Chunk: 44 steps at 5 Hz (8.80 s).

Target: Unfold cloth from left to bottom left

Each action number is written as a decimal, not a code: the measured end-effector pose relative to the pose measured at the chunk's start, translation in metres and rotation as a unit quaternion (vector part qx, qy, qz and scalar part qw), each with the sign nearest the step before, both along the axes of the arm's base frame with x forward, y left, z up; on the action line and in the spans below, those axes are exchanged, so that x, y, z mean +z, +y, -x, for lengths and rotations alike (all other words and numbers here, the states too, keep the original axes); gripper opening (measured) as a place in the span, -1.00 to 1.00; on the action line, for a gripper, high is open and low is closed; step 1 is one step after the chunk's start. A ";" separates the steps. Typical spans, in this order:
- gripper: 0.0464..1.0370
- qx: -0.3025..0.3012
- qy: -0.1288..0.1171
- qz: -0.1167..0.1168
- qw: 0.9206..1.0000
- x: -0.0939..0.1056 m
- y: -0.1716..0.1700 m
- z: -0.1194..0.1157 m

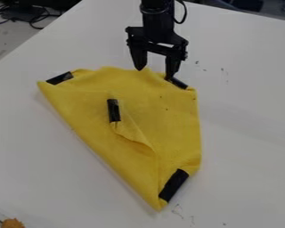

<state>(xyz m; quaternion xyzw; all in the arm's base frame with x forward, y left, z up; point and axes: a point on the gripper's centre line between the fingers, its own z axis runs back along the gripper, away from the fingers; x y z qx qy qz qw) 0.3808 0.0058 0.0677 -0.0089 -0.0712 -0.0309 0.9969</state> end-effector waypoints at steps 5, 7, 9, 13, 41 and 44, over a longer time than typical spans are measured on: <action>0.93 0.102 0.035 -0.003 0.994 -0.034 0.071 0.026; 0.93 0.150 0.039 0.006 0.988 -0.035 0.073 0.068; 0.93 0.157 0.039 0.005 0.987 -0.031 0.056 0.070; -0.33 0.163 0.049 0.020 0.985 -0.045 0.057 0.067; 0.31 0.463 0.019 0.031 0.886 -0.069 0.171 0.238; 0.93 0.497 0.076 -0.084 0.860 -0.066 0.184 0.259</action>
